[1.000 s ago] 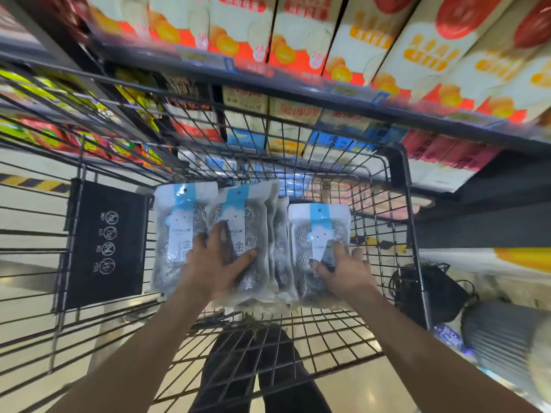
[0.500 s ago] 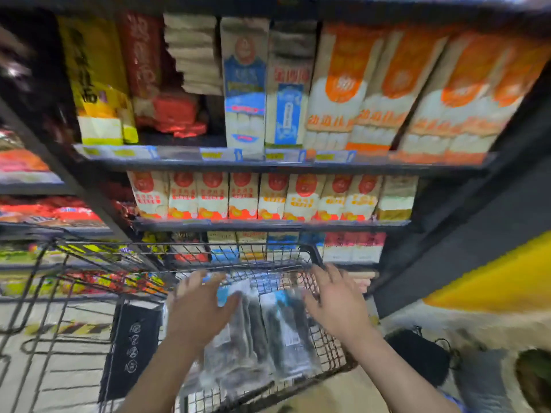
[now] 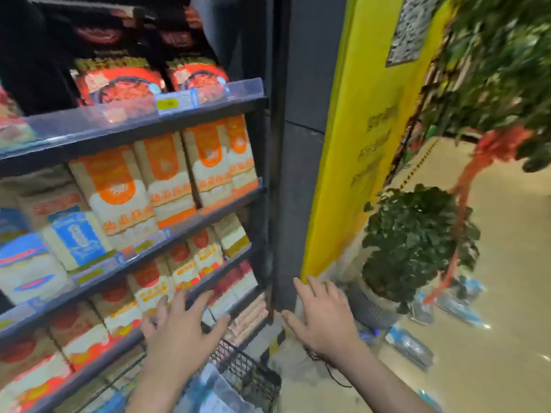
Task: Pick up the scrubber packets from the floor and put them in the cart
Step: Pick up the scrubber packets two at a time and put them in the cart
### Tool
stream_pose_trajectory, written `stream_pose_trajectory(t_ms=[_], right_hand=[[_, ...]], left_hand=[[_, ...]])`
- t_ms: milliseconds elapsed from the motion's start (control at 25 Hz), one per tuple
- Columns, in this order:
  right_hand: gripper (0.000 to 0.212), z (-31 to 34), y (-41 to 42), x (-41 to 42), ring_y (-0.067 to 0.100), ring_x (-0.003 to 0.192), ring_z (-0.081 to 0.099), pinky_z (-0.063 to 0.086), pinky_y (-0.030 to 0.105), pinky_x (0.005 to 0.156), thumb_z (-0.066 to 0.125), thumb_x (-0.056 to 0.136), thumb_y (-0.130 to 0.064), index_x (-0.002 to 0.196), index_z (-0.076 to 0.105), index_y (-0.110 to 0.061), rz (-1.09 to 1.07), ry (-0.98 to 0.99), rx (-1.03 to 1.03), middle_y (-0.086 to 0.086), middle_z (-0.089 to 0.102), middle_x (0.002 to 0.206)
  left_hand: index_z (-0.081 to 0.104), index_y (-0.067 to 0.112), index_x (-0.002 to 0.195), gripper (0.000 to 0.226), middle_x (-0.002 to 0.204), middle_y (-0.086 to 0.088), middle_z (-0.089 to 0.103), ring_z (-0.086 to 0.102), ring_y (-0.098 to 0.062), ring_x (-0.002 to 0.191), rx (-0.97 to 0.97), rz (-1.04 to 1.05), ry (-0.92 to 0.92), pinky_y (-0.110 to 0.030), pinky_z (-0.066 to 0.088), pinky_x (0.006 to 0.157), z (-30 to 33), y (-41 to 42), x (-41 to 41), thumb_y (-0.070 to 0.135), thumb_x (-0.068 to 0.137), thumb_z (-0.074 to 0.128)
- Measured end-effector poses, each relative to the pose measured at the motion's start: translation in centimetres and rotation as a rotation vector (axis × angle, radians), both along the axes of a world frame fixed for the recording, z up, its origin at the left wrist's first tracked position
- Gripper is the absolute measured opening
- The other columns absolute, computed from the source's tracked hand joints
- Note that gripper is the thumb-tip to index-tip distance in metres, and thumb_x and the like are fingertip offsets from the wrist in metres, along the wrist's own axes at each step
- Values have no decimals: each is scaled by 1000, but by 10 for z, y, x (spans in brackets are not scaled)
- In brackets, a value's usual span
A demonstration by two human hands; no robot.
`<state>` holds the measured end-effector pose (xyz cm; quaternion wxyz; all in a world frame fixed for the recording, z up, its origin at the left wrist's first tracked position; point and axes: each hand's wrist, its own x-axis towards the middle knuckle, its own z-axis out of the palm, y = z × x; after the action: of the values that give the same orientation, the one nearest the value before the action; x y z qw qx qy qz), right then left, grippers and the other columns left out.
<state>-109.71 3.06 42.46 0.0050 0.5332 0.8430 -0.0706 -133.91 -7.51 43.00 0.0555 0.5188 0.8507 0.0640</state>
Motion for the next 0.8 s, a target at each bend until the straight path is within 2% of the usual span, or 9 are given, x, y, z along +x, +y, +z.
stream_pose_trajectory(t_ms=[80,160,320,440,560,800], right_hand=[[79,7,-20,36,42,151,34,31,55,122,34,96,-71,162,29,-30,-148,-13,4,6,33,169],[81,12,-44,76,40,151,35,32,54,121,30,94,-74,162,29,-31,-310,-21,2,4,34,169],[85,16,-107,156,42,137,52,45,53,109,26,87,-76,156,45,-31,-628,-47,12,3,52,158],[96,23,-143,204,40,146,43,39,51,116,14,80,-81,161,36,-34,-810,-16,-38,0,40,167],[106,24,-169,251,36,146,43,39,45,117,2,73,-82,162,32,-32,-935,-1,-16,-1,37,168],[109,19,-207,360,31,146,42,37,44,118,-2,72,-83,164,27,-33,-1108,22,-24,-4,34,170]], left_hand=[[60,50,135,82,154,-1,50,40,-39,144,5,-156,-8,-65,30,113,-4,19,28,88,72,23],[63,50,132,80,153,-2,52,41,-40,143,12,-319,-26,-64,31,111,-10,35,59,88,72,27],[51,54,141,87,161,1,42,32,-36,150,-27,-574,-25,-62,28,116,-8,49,132,88,70,14],[36,53,152,81,166,2,31,23,-33,154,-69,-726,-46,-62,22,119,5,52,192,87,81,19],[29,48,157,74,169,3,23,16,-31,156,-83,-857,-58,-60,19,121,14,52,256,82,91,29],[24,47,159,75,171,0,18,10,-37,157,-75,-1027,-39,-64,14,121,22,50,391,79,91,33]])
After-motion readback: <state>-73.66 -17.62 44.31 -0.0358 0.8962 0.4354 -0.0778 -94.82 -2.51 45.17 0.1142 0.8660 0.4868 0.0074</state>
